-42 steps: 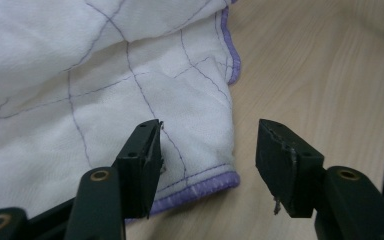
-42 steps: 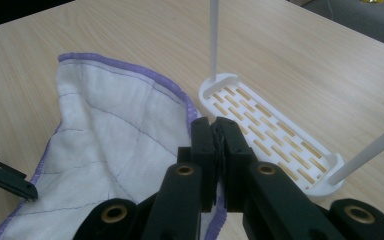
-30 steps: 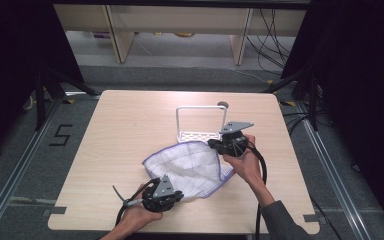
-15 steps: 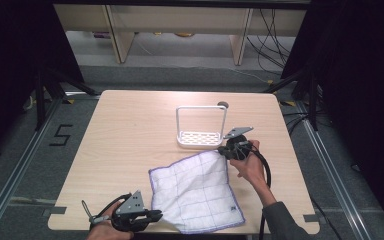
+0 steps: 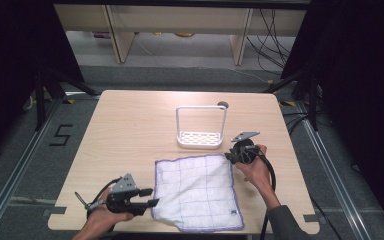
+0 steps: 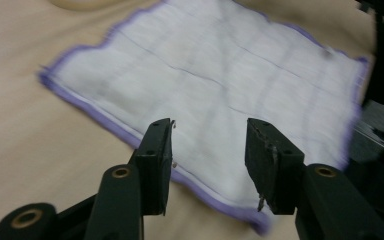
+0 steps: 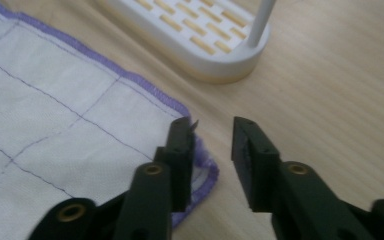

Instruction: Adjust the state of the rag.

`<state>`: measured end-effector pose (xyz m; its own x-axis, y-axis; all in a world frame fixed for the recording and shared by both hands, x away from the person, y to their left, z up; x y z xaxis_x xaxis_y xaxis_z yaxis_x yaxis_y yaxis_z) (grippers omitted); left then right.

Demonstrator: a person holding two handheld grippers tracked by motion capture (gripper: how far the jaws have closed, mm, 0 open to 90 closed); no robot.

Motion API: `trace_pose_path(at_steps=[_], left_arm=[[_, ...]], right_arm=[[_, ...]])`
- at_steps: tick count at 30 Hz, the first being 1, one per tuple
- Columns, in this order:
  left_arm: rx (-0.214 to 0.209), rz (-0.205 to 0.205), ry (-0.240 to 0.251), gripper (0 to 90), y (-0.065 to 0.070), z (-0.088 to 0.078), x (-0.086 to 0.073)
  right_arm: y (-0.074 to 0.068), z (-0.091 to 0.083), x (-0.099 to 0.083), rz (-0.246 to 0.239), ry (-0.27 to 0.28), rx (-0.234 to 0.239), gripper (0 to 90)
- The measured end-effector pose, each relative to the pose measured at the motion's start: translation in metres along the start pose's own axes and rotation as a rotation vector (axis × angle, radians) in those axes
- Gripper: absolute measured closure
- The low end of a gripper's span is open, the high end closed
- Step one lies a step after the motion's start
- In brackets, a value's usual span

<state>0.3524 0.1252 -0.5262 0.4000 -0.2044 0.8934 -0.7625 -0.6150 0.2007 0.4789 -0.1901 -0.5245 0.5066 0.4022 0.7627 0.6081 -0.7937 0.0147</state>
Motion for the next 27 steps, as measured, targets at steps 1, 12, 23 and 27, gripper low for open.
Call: trace_pose_path(at_steps=[1,12,23,27], left_arm=[[0.025,0.014,-0.01,50.9,-0.009,0.004,0.003],[0.081,-0.049,-0.046,43.2,-0.025,0.016,0.006],[0.129,-0.025,-0.071,42.3,-0.039,0.021,0.009],[0.161,-0.02,-0.07,42.3,-0.054,0.032,0.016]], right_arm=[[0.002,-0.005,0.003,-0.026,0.027,-0.019,58.5],[-0.051,-0.062,-0.029,-0.037,0.065,0.086,50.5],[-0.053,-0.076,-0.049,-0.006,0.068,0.077,51.7],[-0.036,-0.063,-0.042,0.027,0.065,0.061,51.8]])
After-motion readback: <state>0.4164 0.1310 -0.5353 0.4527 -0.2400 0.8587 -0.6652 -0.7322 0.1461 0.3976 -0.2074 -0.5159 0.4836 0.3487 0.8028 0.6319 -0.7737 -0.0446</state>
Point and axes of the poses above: each handheld gripper's, and its own axes: z roughly forward along the jaws, x roughly out of its top, y roughly to its right, the point moved 7 cm from there along z, roughly forward along the jaws, and after that the axes turned 10 degrees about y, right-handed, at the moved point
